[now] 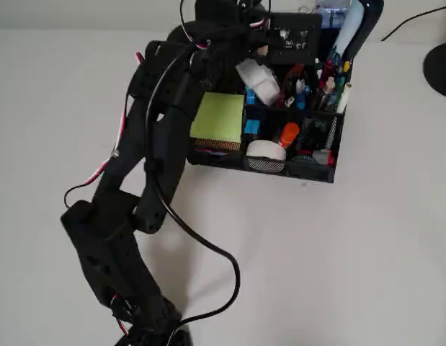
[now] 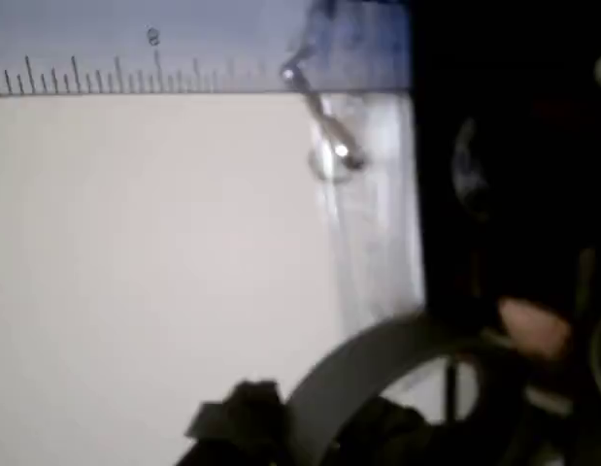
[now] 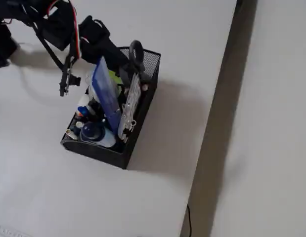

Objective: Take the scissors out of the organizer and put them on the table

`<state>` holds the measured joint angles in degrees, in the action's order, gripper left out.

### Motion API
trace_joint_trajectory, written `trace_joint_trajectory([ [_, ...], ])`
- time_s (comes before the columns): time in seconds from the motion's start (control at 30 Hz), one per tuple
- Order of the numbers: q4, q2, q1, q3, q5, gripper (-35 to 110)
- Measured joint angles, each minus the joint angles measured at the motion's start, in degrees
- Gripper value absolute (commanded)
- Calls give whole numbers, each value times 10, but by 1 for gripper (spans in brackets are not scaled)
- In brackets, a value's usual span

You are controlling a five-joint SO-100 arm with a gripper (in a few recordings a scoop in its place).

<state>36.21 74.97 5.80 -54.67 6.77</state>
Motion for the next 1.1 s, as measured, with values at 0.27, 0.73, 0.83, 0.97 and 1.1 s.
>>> trace_joint_trajectory([
  [0.27, 51, 116, 11, 0, 3, 0],
  [0.73, 331, 416, 59, 1, -50, 0],
  [0.83, 421, 474, 57, 1, -64, 0],
  [0.97, 498, 543, 54, -2, -80, 0],
  [1.1, 522, 656, 33, -120, -93, 0],
])
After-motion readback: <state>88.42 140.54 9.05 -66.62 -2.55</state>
